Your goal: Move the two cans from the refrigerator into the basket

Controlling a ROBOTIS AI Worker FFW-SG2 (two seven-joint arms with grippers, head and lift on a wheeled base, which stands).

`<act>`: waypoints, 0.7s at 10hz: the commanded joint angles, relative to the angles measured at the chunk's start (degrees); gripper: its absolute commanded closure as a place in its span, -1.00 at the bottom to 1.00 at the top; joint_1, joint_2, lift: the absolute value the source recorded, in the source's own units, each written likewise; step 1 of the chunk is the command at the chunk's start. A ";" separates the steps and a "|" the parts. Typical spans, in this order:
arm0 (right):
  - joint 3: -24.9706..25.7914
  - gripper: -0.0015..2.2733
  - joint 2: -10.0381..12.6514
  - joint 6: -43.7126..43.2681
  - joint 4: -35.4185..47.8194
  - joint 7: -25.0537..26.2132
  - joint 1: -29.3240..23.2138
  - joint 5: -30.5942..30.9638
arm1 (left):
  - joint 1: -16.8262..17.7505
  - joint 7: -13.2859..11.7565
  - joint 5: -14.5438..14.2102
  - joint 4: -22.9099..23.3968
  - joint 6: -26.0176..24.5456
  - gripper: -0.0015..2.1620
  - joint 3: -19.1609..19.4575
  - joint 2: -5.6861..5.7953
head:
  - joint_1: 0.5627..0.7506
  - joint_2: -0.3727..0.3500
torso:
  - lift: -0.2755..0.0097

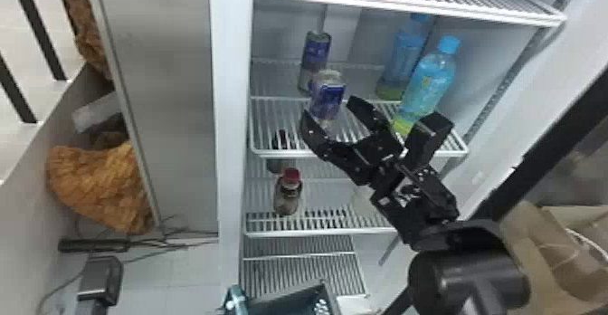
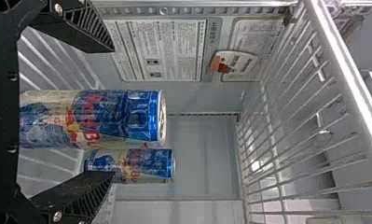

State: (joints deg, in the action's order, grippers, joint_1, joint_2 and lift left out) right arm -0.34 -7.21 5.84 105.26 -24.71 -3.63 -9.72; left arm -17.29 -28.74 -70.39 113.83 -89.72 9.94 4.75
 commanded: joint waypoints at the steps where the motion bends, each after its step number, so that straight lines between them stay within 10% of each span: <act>1: -0.46 -0.90 -0.09 0.06 -1.97 0.27 1.52 0.35 | 0.14 0.00 0.00 0.00 -0.31 0.11 0.00 0.00 | 0.41 -0.56 | 0.69; 5: -1.60 -0.85 -0.35 0.20 -4.64 0.45 4.05 0.35 | 0.56 0.00 -0.11 -0.14 -0.31 0.11 -0.23 0.35 | 0.41 -0.53 | 0.69; 7: -1.72 -0.44 -0.35 1.18 -5.35 0.45 4.34 -0.45 | 0.70 0.00 -0.11 -0.14 -0.31 0.11 -0.23 0.35 | 0.41 -0.51 | 0.69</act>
State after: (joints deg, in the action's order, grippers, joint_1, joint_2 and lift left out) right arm -2.10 -7.56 6.80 100.11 -24.25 0.67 -9.92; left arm -16.64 -28.74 -70.47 113.69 -89.72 9.71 5.09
